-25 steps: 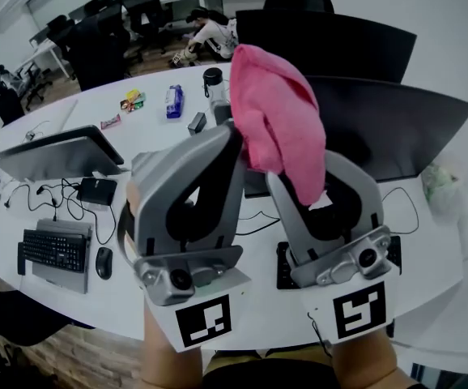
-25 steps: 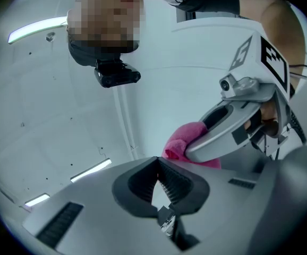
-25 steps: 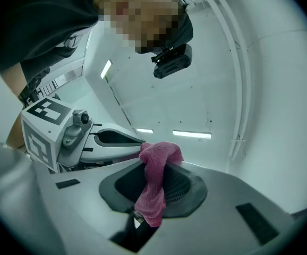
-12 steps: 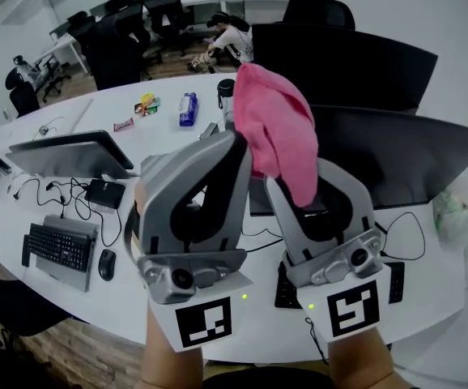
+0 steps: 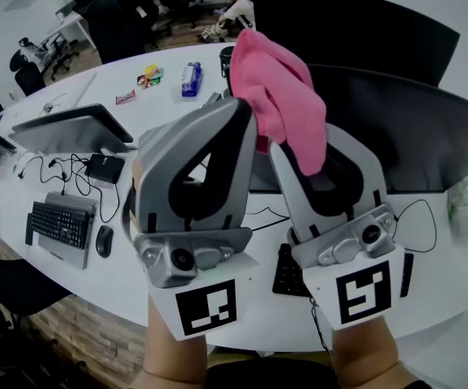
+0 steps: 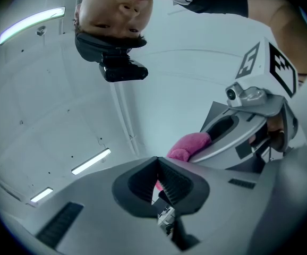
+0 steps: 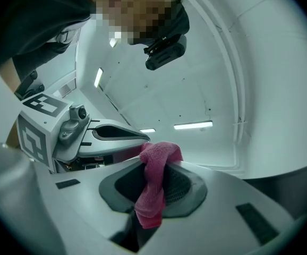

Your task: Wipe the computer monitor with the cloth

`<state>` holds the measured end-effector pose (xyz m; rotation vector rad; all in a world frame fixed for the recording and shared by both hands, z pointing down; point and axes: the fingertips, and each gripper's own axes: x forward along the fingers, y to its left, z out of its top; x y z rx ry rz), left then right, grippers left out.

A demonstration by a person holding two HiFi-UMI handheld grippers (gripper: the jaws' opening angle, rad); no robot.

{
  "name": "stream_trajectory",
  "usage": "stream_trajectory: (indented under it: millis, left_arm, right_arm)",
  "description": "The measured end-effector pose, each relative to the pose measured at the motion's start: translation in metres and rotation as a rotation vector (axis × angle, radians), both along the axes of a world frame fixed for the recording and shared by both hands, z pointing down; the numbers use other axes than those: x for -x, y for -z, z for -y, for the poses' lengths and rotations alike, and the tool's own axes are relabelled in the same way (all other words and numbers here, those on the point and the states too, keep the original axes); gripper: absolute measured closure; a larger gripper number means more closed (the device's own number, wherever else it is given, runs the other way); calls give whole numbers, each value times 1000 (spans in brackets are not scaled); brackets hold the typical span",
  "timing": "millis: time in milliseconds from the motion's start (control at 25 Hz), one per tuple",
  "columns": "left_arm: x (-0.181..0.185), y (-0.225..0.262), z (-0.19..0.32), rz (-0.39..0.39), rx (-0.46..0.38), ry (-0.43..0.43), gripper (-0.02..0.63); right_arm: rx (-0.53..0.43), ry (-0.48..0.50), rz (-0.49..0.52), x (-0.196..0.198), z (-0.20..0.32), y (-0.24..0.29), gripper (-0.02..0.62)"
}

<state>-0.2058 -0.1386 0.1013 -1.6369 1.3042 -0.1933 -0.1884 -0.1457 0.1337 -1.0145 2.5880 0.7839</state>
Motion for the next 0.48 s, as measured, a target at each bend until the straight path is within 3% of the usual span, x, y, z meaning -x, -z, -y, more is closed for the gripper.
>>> stream_trajectory:
  millis: [480]
  left_arm:
    - [-35, -2, 2, 1, 15, 17, 600]
  right_arm:
    - [44, -14, 2, -33, 9, -11, 531]
